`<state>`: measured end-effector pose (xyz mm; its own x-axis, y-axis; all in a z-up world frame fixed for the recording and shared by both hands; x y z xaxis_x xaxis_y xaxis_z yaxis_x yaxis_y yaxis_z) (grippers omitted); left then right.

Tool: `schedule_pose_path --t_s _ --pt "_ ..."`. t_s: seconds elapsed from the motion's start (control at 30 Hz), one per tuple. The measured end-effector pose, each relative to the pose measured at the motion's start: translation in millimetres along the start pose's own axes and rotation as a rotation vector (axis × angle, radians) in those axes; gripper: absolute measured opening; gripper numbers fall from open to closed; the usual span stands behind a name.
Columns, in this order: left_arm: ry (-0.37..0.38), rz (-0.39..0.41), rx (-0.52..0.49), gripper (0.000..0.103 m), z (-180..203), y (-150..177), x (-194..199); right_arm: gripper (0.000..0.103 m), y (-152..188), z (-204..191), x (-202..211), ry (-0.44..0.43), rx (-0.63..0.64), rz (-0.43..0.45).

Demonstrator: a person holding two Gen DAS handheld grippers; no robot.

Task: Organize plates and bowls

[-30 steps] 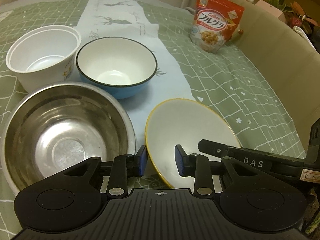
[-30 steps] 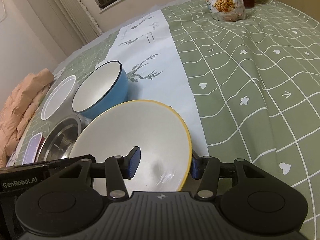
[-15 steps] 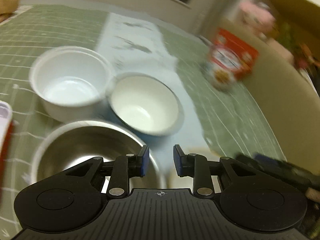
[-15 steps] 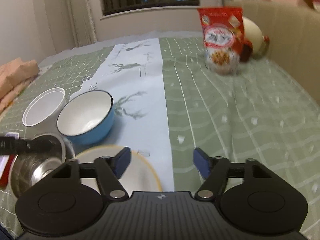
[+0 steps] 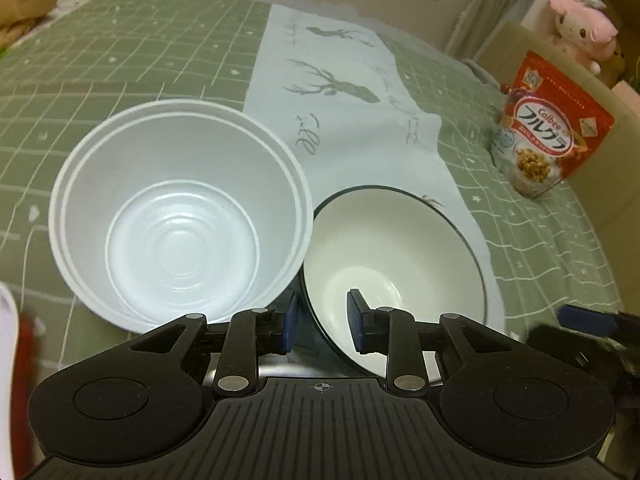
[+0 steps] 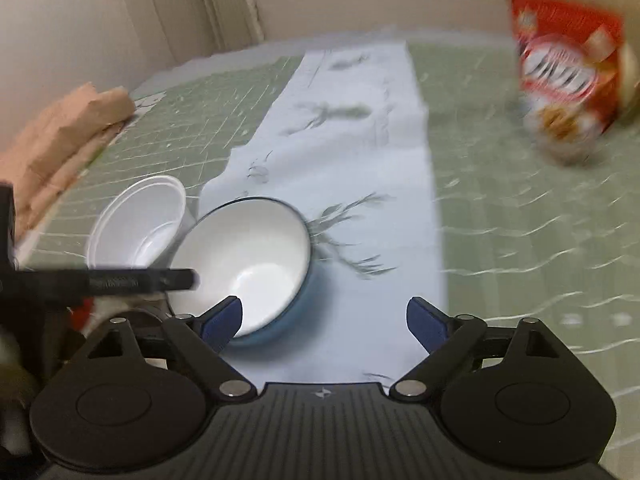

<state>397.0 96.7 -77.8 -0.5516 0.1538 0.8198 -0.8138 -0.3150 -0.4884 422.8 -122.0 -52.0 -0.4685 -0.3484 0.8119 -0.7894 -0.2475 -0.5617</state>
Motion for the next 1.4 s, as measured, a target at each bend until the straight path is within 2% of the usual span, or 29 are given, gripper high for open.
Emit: schedule_pose_path --t_s 0.07,0.13,0.2,0.27,0.33,0.4,0.53,0.6,0.97,1.4 --pt "-0.012 0.004 -0.023 0.03 0.7 -0.8 -3.5 0.064 -11.1 4.0 -25.3 0.004 -0.041 -0.042" --pt "-0.012 0.0 -0.025 0.03 0.3 -2.1 -7.2 0.052 -18.5 7.8 -52.1 -0.001 -0.079 -0.091" --pt "-0.01 -0.01 -0.022 0.029 -1.1 -3.7 -10.8 0.045 -20.1 11.2 -74.9 -0.037 -0.131 -0.138" --pt "-0.011 -0.018 -0.02 0.029 -1.3 -3.4 -13.5 0.034 -16.3 8.5 -89.9 -0.088 -0.141 -0.169" --pt "-0.016 -0.012 -0.028 0.03 1.2 -3.4 -14.3 0.03 -11.3 3.5 -93.3 -0.116 -0.125 -0.176" --pt "-0.008 -0.008 -0.032 0.032 5.1 -2.8 -13.6 0.029 -5.5 -4.0 -87.4 -0.101 -0.08 -0.157" --pt "0.024 -0.038 -0.05 0.033 18.9 1.6 -18.7 0.029 -0.5 -7.7 -76.2 0.016 -0.003 -0.106" --pt "0.036 -0.052 -0.06 0.033 27.1 4.4 -22.0 0.029 2.7 -2.6 -69.0 0.049 0.002 -0.088" --pt "0.081 -0.077 -0.115 0.034 60.9 10.2 -32.2 0.03 11.7 33.9 -54.5 0.09 -0.06 -0.057" --pt "0.1 -0.083 -0.101 0.034 58.7 10.4 -33.0 0.031 13.1 30.7 -55.3 0.11 -0.056 -0.061"
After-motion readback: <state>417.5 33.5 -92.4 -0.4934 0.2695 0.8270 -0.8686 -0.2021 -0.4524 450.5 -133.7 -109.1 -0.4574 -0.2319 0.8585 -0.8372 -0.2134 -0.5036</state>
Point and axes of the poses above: each gripper's, at about its wrist camera, not at the fingertips, and x roughly against the way its jaws point, z to its right, y to its underside, the point moved 4 cm from there along -x, roughly the way its jaws point, and after that the axes turned 6 degrees about -z, right-handed, at the moved point
